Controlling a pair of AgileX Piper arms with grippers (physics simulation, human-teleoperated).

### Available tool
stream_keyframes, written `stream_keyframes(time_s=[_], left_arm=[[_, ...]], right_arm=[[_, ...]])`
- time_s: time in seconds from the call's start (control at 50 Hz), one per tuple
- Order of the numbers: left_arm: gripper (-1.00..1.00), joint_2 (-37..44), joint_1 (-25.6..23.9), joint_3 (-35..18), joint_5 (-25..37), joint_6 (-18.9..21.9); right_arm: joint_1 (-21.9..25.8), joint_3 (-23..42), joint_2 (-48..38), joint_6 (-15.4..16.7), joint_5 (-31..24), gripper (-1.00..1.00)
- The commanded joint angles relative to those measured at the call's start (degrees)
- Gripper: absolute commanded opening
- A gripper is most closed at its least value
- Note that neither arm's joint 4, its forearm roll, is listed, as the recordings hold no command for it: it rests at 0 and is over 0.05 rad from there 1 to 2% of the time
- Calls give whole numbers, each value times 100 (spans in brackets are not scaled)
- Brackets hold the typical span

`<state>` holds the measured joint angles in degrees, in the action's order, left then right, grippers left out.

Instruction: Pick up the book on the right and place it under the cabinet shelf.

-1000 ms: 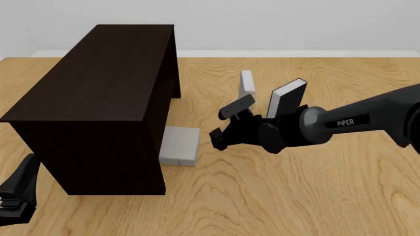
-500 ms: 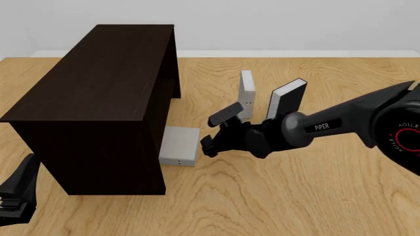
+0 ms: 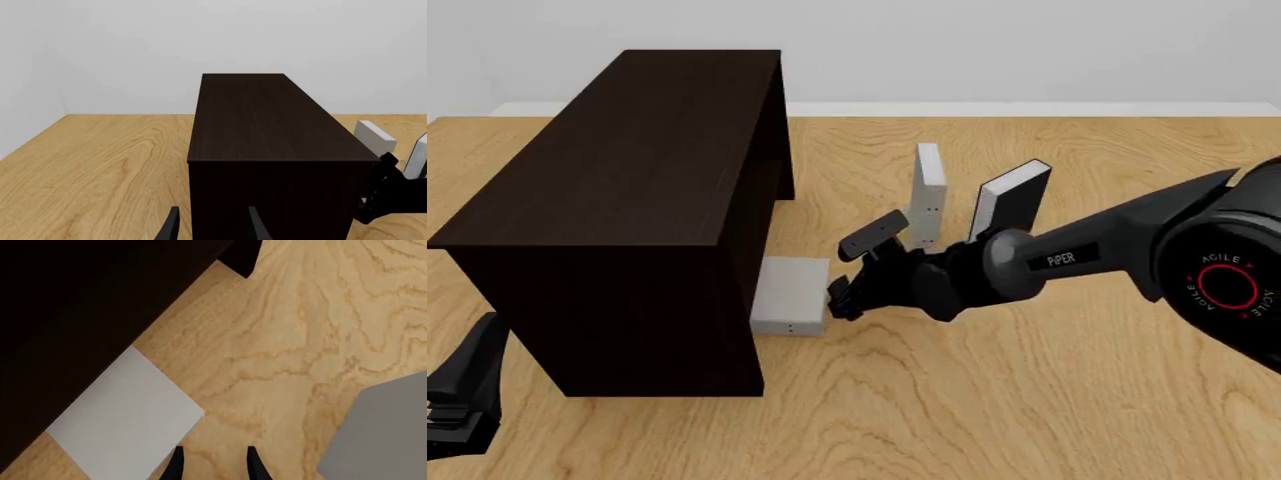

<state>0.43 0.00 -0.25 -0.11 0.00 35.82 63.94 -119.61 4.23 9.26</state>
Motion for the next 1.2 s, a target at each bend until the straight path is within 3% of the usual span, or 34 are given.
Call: stream_keyframes(time_s=[0.02,1.2], left_arm=[[100,0,0,0,0,0],[100,0,0,0,0,0]], right_arm=[[159,212,-180,-258,-29,100],[609,1083,-384,-325,-414,100]])
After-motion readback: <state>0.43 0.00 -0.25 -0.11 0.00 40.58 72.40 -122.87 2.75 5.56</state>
